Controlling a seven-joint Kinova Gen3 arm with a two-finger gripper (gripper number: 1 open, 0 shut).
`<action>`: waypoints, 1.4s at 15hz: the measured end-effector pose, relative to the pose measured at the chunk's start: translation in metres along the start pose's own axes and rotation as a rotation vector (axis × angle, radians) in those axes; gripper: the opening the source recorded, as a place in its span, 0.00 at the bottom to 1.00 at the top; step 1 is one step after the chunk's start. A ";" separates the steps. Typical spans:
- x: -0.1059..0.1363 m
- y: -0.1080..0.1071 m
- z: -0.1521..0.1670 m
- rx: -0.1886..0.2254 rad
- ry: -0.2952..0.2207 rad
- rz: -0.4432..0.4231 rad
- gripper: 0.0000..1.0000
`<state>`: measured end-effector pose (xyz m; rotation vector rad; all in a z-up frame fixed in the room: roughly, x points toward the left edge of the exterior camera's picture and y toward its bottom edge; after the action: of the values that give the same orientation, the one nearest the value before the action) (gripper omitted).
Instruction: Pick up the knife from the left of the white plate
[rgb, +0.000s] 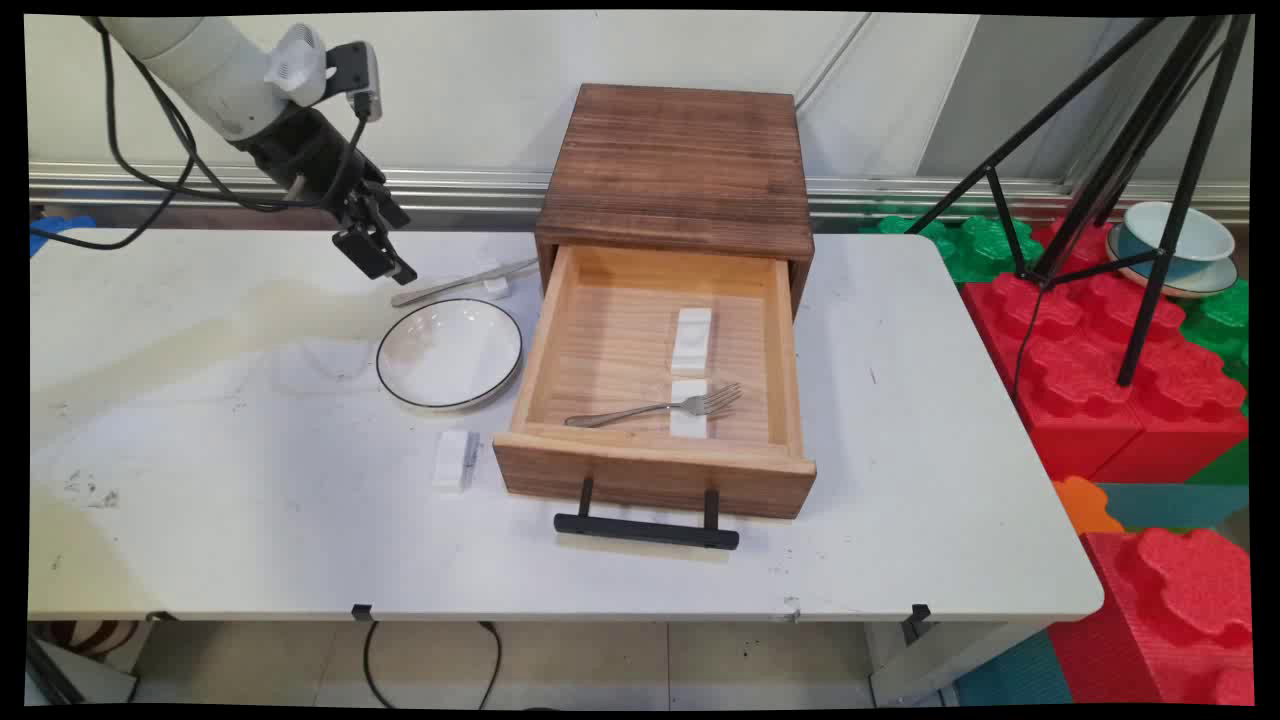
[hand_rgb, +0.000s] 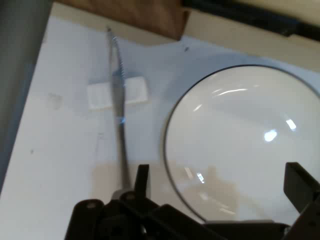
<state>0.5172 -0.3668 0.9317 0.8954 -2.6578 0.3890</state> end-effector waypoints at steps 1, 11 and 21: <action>-0.002 -0.007 0.007 0.006 -0.009 -0.003 1.00; -0.006 -0.050 0.056 0.046 -0.041 0.006 1.00; -0.003 -0.082 0.104 0.039 -0.064 0.026 1.00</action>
<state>0.5495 -0.4647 0.8488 0.8995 -2.7319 0.4261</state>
